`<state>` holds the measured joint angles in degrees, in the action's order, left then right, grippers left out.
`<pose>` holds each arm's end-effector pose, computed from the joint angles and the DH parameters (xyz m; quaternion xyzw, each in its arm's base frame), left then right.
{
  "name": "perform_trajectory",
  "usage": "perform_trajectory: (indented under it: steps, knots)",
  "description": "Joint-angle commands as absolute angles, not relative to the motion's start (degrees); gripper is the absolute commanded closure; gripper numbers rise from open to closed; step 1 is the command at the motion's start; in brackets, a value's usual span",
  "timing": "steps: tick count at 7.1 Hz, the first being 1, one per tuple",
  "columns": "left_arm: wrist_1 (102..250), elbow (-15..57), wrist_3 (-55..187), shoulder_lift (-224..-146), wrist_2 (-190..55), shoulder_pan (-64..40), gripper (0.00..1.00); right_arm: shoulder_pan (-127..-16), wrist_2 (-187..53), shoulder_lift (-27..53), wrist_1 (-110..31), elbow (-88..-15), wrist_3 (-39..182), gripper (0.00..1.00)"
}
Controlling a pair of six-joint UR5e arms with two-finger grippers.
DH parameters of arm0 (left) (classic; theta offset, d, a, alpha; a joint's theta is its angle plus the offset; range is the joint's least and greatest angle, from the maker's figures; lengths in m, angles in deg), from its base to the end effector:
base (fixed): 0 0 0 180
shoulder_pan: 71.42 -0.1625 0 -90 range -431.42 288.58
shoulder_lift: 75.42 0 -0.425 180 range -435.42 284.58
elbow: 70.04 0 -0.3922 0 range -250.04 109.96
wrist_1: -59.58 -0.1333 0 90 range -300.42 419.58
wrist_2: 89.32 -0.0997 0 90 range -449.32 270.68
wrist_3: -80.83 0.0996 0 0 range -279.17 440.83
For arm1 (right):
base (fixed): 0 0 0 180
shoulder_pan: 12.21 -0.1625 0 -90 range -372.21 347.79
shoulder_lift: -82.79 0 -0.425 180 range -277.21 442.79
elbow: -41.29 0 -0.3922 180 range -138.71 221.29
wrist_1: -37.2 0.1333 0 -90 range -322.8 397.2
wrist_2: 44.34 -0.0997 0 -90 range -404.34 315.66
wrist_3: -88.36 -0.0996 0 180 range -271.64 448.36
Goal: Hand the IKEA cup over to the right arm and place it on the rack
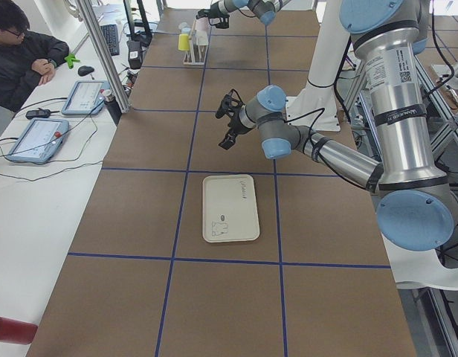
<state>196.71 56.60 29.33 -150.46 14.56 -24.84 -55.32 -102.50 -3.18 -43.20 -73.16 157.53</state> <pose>0.1824 -0.3519 0.3702 0.3058 0.4807 0.0104 0.8218 -0.2419 -0.4810 0.4045 0.2577 0.3150 -0.7238 0.5572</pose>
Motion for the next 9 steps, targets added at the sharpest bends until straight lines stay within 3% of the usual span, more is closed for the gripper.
perform_trajectory:
  steps: [1, 6, 7, 8, 9]
  knots:
    - [196.8, 56.6, 29.3, -150.5, 14.6, -24.8, 0.00, -54.9, -101.5, -2.9, -43.2, -71.4, 157.5, 1.00]
    - [196.8, 56.6, 29.3, -150.5, 14.5, -24.8, 0.00, -54.7, -101.3, -0.2, -43.0, -67.0, 157.1, 1.00]
    - [196.8, 56.6, 29.2, -150.5, 14.6, -24.8, 0.00, -54.5, -101.3, -0.2, -42.8, -66.9, 156.9, 0.89]
    - [196.8, 56.6, 29.3, -150.6, 14.6, -24.8, 0.00, -53.7, -100.7, -0.2, -42.8, -66.6, 156.9, 0.46]
    - [196.8, 56.6, 29.3, -150.6, 14.6, -24.8, 0.00, -53.3, -100.6, 0.3, -42.8, -66.0, 157.2, 0.39]
